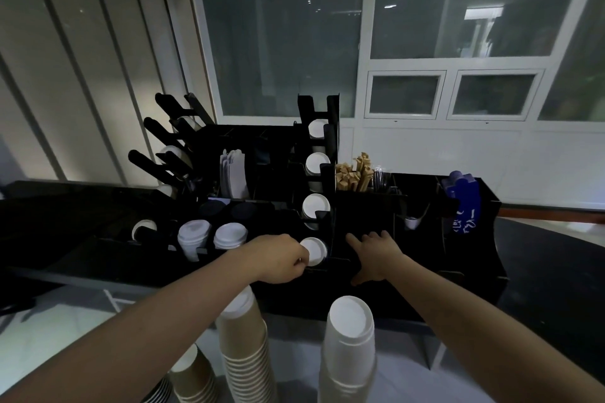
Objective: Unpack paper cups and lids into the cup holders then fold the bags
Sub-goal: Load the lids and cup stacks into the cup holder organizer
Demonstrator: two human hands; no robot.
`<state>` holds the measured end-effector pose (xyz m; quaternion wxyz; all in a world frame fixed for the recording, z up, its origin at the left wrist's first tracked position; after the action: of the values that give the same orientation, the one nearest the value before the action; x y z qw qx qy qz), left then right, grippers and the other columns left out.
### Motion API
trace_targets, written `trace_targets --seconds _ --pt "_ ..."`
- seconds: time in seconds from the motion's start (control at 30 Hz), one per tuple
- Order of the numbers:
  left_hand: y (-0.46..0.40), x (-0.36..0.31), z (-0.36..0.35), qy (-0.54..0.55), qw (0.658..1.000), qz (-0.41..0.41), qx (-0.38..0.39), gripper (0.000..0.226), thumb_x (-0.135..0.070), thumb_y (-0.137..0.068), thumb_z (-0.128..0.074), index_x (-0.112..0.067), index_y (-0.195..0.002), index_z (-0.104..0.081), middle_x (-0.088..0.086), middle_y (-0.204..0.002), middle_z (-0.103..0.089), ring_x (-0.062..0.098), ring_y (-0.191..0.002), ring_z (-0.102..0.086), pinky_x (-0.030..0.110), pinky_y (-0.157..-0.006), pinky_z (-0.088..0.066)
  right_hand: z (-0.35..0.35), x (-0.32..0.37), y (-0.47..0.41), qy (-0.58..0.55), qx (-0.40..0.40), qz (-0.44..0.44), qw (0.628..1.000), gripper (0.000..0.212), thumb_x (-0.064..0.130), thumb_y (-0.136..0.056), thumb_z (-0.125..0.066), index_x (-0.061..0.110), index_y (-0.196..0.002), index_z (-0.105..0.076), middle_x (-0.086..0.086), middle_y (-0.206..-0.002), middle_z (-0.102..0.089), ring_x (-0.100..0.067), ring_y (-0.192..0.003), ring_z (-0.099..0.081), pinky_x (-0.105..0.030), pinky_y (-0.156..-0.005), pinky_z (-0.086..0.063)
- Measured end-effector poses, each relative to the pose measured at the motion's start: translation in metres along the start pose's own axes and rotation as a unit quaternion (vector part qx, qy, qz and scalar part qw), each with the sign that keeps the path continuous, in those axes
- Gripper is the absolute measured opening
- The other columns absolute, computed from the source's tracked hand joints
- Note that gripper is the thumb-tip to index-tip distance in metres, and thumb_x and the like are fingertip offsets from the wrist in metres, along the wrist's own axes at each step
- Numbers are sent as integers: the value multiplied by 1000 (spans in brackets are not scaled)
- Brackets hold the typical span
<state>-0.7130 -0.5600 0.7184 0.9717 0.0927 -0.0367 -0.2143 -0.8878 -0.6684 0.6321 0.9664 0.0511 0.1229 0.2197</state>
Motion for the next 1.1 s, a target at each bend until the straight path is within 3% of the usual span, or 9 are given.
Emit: trace_targets --seconds 0.07,0.17,0.27,0.47,0.67,0.77,0.9,1.1 --pt "-1 1 -1 -3 1000 2 -4 22 -33 -98 -43 -26 -99 -64 -5 -88 -58 17 -76 -59 31 -59 -43 -1 1 4 -17 -21 2 1000 115 73 -68 -73 22 -154 -16 -12 -136 -53 -34 -127 -47 -45 -108 -34" --pt "-1 0 -3 -1 1000 3 -2 23 -32 -98 -43 -24 -98 -64 -3 -89 -60 18 -77 -60 32 -61 -45 -5 6 11 -30 -23 15 999 101 61 -76 -76 21 -153 -23 -16 -143 -42 -35 -129 -44 -44 -107 -38" --pt "0 0 -3 -2 1000 5 -1 24 -32 -98 -43 -22 -97 -65 -2 -92 -61 19 -78 -60 35 -65 -49 -1 6 21 12 -43 21 999 89 61 -82 -70 23 -152 -30 -16 -155 -30 -35 -139 -35 -48 -113 -30" --pt "1 -1 -5 2 1000 13 4 24 -32 -98 -43 -23 -97 -66 -3 -93 -62 18 -79 -61 39 -69 -53 8 -3 37 -7 -104 45 994 47 40 -95 -58 24 -139 -51 -3 -134 -55 -27 -123 -54 -42 -99 -39" --pt "5 -4 0 8 1000 19 -17 27 -32 -98 -43 -25 -102 -69 -5 -98 -62 16 -84 -62 39 -74 -56 6 2 44 -46 -100 47 993 46 39 -96 -59 23 -139 -54 -1 -136 -57 -26 -126 -53 -39 -103 -38" --pt "13 -12 8 -12 997 14 -80 29 -31 -97 -41 -25 -102 -69 -7 -101 -62 16 -90 -61 39 -80 -52 24 -6 66 -92 -188 41 977 43 35 -100 -54 21 -140 -55 0 -137 -58 -25 -126 -52 -38 -102 -39" --pt "33 -23 21 -1 985 -1 -174 32 -31 -97 -40 -21 -103 -70 -6 -104 -65 19 -94 -62 40 -82 -51 46 -26 115 -118 -309 -6 944 25 20 -96 -61 11 -118 -70 -6 -118 -68 -31 -111 -59 -43 -91 -45" --pt "79 -39 26 29 947 -36 -319 25 -27 -95 -47 -18 -96 -71 -5 -96 -69 20 -90 -62 35 -74 -48 39 -39 192 -133 -365 -98 916 19 14 -91 -64 12 -108 -73 -4 -111 -70 -30 -102 -63 -43 -86 -48"
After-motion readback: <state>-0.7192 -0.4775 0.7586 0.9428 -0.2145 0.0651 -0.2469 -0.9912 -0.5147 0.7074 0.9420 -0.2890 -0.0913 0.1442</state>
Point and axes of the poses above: each hand's wrist, its own y-axis away from the middle knuckle, its own z-axis out of the back of the hand, x = y × z, the point moved 8 cm from there along -y, towards the middle knuckle
